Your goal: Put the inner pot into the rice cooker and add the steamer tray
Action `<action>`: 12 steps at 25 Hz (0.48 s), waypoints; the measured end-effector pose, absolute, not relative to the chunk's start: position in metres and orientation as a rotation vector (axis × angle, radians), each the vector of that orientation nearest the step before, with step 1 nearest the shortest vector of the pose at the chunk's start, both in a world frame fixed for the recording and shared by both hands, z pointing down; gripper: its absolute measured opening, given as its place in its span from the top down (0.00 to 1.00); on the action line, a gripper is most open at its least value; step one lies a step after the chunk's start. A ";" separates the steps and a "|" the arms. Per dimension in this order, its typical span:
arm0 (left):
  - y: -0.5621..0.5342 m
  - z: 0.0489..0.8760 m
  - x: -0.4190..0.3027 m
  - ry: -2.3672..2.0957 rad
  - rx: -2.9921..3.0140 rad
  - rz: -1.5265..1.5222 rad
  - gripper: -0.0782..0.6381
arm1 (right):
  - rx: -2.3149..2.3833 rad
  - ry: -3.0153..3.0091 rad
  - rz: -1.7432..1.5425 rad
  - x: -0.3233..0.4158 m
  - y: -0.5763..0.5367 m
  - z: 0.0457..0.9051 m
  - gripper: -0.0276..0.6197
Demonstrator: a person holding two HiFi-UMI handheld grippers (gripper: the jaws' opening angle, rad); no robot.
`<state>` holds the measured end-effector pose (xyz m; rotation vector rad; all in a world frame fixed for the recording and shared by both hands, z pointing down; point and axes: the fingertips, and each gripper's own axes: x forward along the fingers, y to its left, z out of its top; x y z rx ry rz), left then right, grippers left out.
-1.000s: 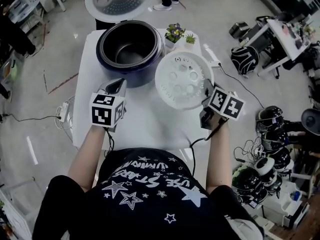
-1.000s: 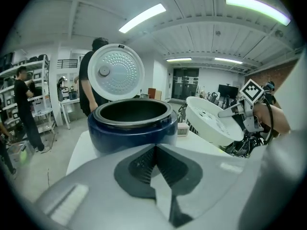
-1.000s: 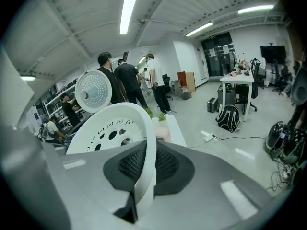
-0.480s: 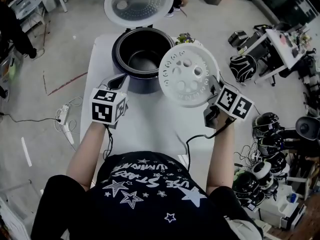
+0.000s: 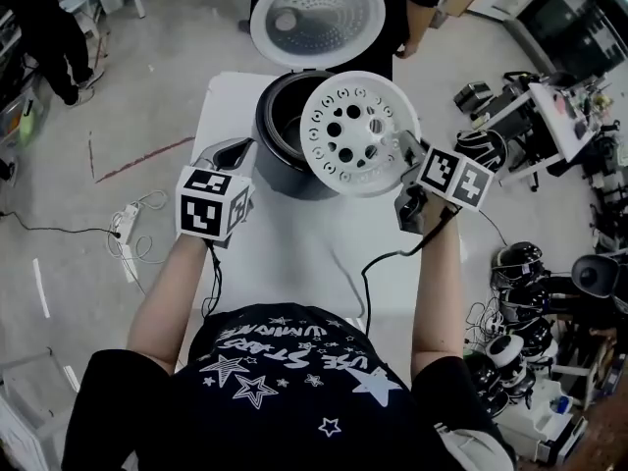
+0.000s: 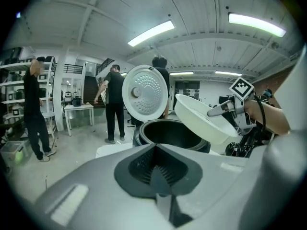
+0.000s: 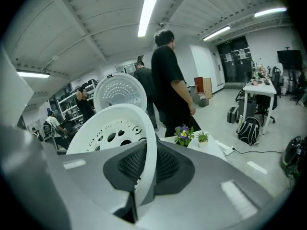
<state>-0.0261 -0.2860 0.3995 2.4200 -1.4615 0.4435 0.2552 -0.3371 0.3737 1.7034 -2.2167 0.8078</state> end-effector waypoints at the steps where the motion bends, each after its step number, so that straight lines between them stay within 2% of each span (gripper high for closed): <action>1: -0.290 0.400 -0.031 -1.466 2.417 0.437 0.89 | 1.686 -2.215 0.808 0.249 -0.345 0.375 0.88; 7: -0.306 0.414 -0.068 -1.475 2.399 0.428 0.89 | 1.598 -2.189 0.800 0.207 -0.386 0.390 0.88; 12: -0.309 0.405 -0.066 -1.477 2.387 0.433 0.89 | 1.529 -2.178 0.832 0.202 -0.403 0.387 0.88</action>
